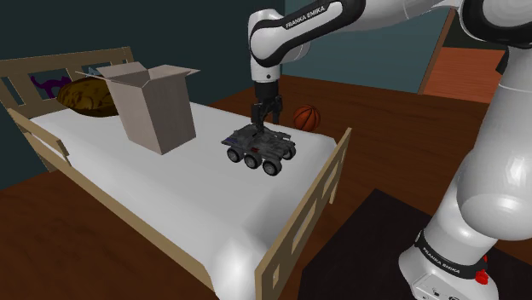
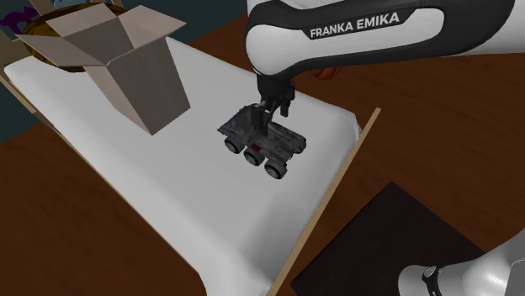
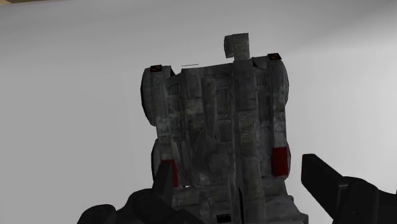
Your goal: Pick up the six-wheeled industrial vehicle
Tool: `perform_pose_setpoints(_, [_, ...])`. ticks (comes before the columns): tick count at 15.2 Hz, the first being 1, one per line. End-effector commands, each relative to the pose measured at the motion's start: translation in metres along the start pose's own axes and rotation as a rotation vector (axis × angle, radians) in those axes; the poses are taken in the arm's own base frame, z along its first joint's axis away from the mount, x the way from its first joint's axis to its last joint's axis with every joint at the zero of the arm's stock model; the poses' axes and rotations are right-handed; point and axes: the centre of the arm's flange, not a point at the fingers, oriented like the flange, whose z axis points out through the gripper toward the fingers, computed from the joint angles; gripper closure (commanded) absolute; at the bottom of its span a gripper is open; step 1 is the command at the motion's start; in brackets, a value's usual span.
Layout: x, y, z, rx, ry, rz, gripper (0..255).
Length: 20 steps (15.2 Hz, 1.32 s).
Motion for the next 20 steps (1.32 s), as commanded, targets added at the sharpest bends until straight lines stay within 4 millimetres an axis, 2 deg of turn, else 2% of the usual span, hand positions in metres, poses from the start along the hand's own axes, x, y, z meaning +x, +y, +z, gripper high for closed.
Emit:
perform_pose_setpoints(1, [0.001, 0.0, 0.004, 0.0, 0.0, 0.0, 0])
perform_pose_setpoints(2, [0.001, 0.001, 0.004, 0.0, 0.0, 0.0, 255])
perform_pose_setpoints(11, [0.001, 0.001, 0.004, 0.0, 0.0, 0.0, 255])
perform_pose_setpoints(20, [-0.003, -0.001, -0.043, 0.0, 0.0, 0.0, 255])
